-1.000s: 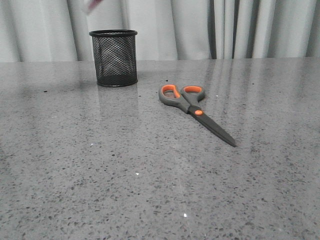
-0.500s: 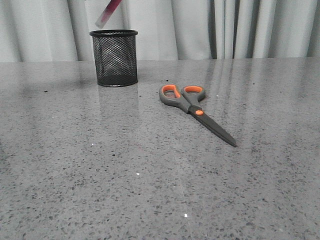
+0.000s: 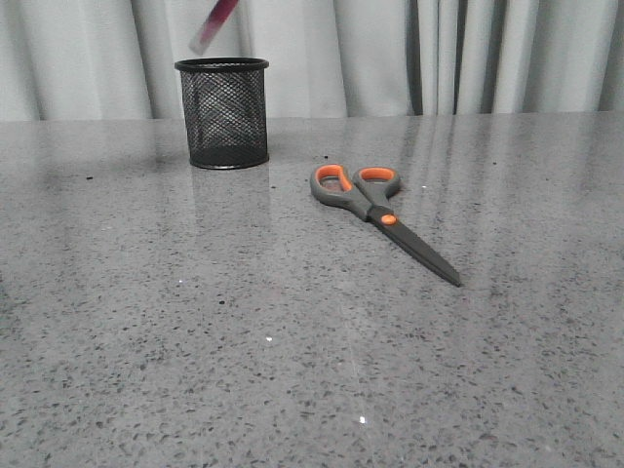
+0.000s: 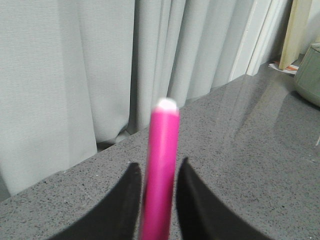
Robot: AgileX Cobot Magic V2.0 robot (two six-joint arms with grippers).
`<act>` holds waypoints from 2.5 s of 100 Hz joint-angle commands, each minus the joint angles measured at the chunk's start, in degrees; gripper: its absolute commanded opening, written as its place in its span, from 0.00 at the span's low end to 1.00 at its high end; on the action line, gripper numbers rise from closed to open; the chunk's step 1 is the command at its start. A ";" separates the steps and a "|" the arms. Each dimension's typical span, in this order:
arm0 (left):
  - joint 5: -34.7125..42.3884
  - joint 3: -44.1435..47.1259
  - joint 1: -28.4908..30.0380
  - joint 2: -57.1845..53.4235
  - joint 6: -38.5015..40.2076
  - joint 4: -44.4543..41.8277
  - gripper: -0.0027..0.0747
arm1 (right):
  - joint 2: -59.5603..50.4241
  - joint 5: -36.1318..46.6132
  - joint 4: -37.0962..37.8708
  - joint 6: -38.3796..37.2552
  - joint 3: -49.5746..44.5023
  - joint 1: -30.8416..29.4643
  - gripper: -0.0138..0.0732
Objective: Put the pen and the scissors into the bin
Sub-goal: 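Lower the marker into the black mesh cup and release it, then lower the right gripper onto the scissors handles and grasp them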
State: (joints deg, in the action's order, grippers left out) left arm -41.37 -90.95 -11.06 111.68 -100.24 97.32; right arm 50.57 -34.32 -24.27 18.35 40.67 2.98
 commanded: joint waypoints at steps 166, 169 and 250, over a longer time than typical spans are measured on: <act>24.40 55.63 8.15 -75.65 27.59 -34.06 0.01 | 13.58 -9.95 -8.64 14.07 17.04 8.42 0.64; 24.40 55.98 8.15 -76.04 27.59 -34.06 0.01 | 15.70 -11.09 -7.84 14.07 18.54 9.26 0.64; 24.00 56.38 8.15 -76.65 27.59 -33.79 0.01 | 49.89 -21.93 20.62 -11.77 47.14 25.89 0.64</act>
State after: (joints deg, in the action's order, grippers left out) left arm -19.55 -32.98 -2.94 35.05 -73.05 61.58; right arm 101.75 -57.25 -5.63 8.51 85.51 28.38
